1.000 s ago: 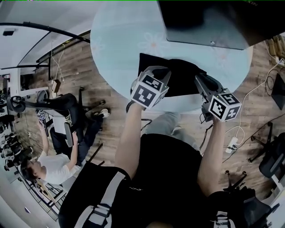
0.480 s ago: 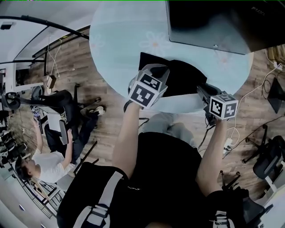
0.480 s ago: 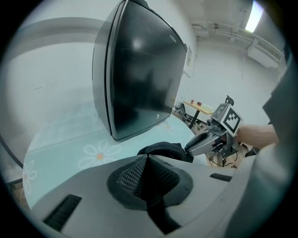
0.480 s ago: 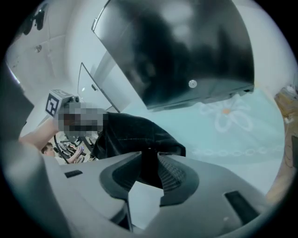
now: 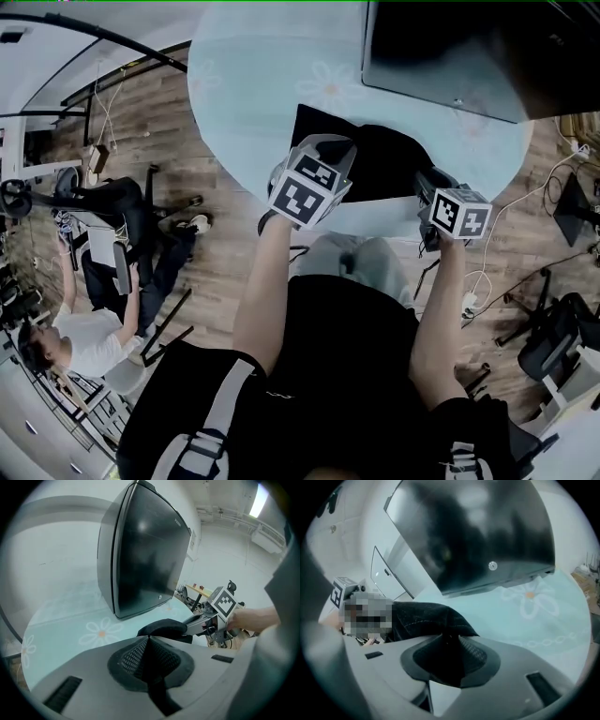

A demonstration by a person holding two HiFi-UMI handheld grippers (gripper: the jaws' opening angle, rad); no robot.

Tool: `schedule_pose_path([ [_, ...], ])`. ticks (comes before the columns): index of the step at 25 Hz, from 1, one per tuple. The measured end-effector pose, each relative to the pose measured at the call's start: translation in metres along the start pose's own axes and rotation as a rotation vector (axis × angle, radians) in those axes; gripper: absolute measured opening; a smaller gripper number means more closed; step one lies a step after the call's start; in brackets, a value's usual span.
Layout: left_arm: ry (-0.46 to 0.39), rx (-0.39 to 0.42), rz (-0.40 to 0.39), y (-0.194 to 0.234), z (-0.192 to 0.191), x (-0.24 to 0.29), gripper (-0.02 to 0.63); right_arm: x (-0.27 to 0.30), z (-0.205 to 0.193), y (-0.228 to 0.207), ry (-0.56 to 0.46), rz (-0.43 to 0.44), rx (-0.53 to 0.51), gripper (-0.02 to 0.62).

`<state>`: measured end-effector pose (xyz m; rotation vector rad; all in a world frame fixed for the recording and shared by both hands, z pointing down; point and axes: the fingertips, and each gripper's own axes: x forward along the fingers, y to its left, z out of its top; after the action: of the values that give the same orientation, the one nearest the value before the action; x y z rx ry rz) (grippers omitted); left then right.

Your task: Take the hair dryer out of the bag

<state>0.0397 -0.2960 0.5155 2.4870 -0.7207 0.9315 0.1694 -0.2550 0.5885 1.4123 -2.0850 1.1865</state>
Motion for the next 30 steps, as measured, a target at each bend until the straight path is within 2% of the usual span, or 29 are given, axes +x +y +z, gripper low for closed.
schedule_pose_path([
  [3,0.002,-0.003,0.004,0.001,-0.004,-0.002,0.014,0.004,0.004,0.001,0.007,-0.001,-0.013,0.112],
  [5,0.011,-0.005,0.009,0.000,-0.009,0.000,0.014,0.009,0.003,0.002,0.025,0.016,0.007,0.159],
  [9,0.059,0.032,0.058,0.004,-0.020,0.004,0.014,0.024,0.000,0.001,0.070,0.001,-0.015,0.161],
  [13,0.025,-0.037,0.052,0.008,-0.025,0.001,0.017,0.035,0.003,0.000,0.070,0.001,0.027,0.143],
  [16,0.016,-0.050,0.059,0.012,-0.033,-0.007,0.092,0.037,0.002,-0.001,0.090,-0.009,0.067,0.070],
  [19,0.000,-0.088,0.073,0.023,-0.044,-0.025,0.129,0.035,0.003,-0.001,0.100,0.005,0.149,0.061],
  [20,-0.007,-0.113,0.082,0.028,-0.051,-0.032,0.167,0.034,0.004,-0.001,0.096,0.020,0.181,0.058],
  [23,-0.008,-0.201,0.123,0.045,-0.081,-0.050,0.179,0.030,0.007,0.002,0.078,0.066,0.248,0.054],
  [26,0.056,-0.247,0.166,0.058,-0.118,-0.059,0.179,0.027,0.008,0.005,0.082,0.080,0.240,0.049],
  [30,0.259,-0.154,0.177,0.059,-0.175,-0.051,0.178,0.023,0.010,0.007,0.079,0.093,0.234,0.048],
])
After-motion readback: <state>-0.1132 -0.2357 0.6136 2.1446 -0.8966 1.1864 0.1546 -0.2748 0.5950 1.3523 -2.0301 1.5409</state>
